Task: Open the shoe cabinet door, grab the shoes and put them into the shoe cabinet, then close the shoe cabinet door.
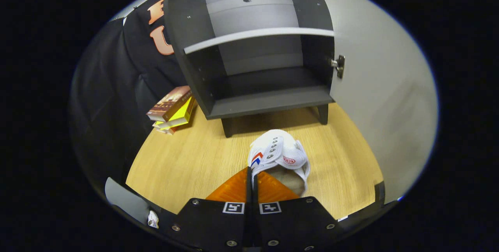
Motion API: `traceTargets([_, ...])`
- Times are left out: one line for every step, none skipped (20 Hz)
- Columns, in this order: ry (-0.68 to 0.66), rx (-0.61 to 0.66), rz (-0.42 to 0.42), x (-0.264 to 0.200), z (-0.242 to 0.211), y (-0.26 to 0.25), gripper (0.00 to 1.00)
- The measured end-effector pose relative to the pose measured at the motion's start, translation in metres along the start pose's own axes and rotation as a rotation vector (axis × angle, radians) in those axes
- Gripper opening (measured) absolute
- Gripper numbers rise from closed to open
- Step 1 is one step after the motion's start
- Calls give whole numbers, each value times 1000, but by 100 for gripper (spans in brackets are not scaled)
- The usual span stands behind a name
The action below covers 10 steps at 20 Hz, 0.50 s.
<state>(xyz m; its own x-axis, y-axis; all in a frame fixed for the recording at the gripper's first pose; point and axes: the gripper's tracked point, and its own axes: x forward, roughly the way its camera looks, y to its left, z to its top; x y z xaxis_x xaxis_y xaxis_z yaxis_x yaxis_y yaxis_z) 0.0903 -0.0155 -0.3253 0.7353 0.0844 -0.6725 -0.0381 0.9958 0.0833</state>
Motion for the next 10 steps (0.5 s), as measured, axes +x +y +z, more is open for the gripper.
traceTargets([-34, -13, -3, -10, 17, 2, 0])
traceTargets([-67, -21, -3, -19, 35, 6, 0])
traceTargets([-105, -25, -5, -27, 52, 8, 0])
traceTargets([-142, -26, -5, -36, 70, 10, 0])
traceTargets([-177, -24, -6, -45, 86, 11, 0])
traceTargets([-208, -27, -9, -54, 103, 11, 0])
traceTargets([-235, -34, -9, -60, 116, 11, 0])
traceTargets([-263, -45, -11, -64, 131, 13, 0])
traceTargets([-284, -56, -10, -64, 144, 16, 0])
traceTargets([-302, -64, -9, -66, 155, 16, 0])
